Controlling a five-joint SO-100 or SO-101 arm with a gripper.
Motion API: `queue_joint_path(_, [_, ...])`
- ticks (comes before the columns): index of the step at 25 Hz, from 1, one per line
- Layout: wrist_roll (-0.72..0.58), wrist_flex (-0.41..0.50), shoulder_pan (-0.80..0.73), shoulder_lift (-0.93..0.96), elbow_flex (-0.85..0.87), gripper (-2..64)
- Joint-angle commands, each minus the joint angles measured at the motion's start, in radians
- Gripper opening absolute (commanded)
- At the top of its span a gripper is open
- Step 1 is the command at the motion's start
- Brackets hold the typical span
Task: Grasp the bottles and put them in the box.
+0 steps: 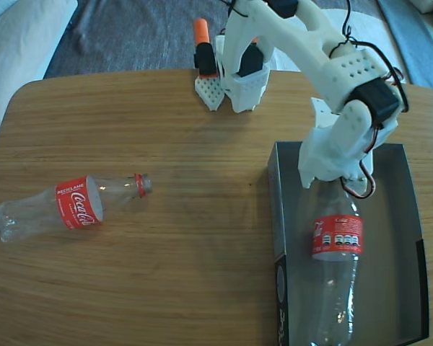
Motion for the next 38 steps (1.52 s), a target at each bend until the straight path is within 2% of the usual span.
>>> queue_joint_path(1, [0.006,0.018,0.060,0.081,-0.095,35.9])
queue_joint_path(5, [0.017,0.072,0.141,0.107,-0.163,33.5])
queue_joint_path(12, [0.255,0.087,0.325,0.176,-0.187,33.5])
queue_joint_path(16, [0.393,0.095,0.433,0.235,-0.156,33.5])
queue_joint_path(18, [0.422,0.114,0.492,0.262,-0.121,33.5])
queue_joint_path(22, [0.416,0.173,0.577,0.331,-0.018,33.5])
queue_joint_path(25, [0.414,0.178,0.644,0.388,0.064,33.5])
queue_joint_path(29, [0.305,0.178,0.723,0.445,0.164,34.0])
queue_joint_path(36, [0.193,0.164,0.845,0.508,0.305,34.6])
queue_joint_path(38, [0.120,0.163,0.868,0.511,0.347,38.3])
